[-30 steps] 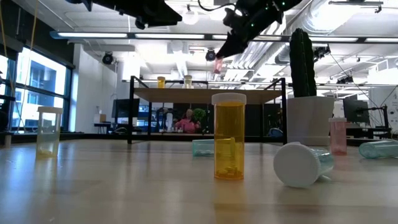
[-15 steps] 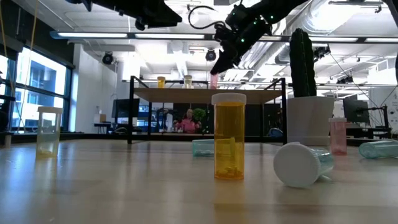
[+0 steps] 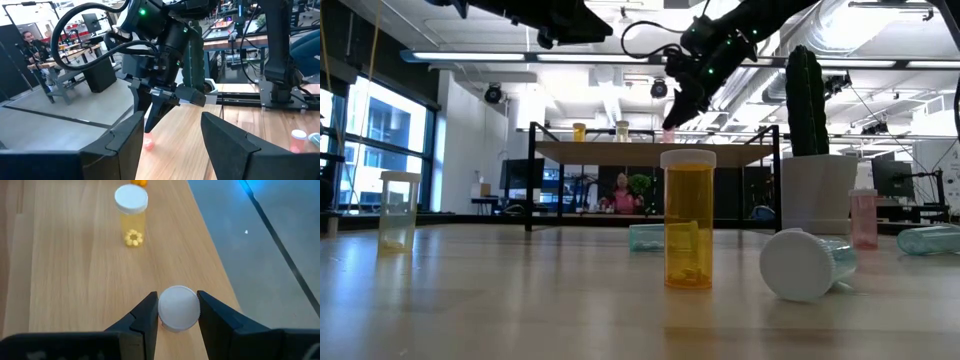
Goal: Pick and place medicine bottles onto shelf by color
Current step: Put the top left pink pill bottle on the shelf
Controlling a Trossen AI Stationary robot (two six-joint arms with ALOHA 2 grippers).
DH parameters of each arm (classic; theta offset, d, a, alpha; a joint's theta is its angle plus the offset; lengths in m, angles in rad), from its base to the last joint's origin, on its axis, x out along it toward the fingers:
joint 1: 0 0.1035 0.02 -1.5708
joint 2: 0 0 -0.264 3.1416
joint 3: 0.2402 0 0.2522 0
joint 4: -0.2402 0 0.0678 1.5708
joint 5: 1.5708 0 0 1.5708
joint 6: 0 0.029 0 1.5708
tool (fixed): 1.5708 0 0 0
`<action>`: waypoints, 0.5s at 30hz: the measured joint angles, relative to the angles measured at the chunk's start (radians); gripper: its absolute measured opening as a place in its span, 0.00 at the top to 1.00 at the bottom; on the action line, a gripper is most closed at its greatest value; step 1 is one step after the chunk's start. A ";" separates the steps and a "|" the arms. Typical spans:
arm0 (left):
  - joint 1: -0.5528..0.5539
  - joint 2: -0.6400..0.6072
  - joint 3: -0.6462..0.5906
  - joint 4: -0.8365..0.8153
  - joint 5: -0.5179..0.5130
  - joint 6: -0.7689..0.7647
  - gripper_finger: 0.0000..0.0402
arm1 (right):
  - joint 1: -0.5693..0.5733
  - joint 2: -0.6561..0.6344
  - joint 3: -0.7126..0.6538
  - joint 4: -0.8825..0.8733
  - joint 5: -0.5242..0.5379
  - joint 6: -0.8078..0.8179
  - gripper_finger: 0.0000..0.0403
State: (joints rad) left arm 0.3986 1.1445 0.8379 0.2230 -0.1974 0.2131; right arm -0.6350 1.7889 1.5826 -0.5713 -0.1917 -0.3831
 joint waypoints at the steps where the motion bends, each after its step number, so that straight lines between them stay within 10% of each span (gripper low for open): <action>1: 0.000 0.000 0.000 0.000 0.000 0.000 0.53 | 0.000 0.000 0.000 0.000 0.000 0.001 0.74; 15: 0.000 0.000 0.000 -0.003 0.000 0.000 0.53 | 0.000 -0.001 -0.001 -0.016 0.027 0.001 0.69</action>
State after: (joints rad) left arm 0.3985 1.1446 0.8379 0.2203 -0.1970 0.2131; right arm -0.6350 1.7882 1.5819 -0.5869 -0.1646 -0.3826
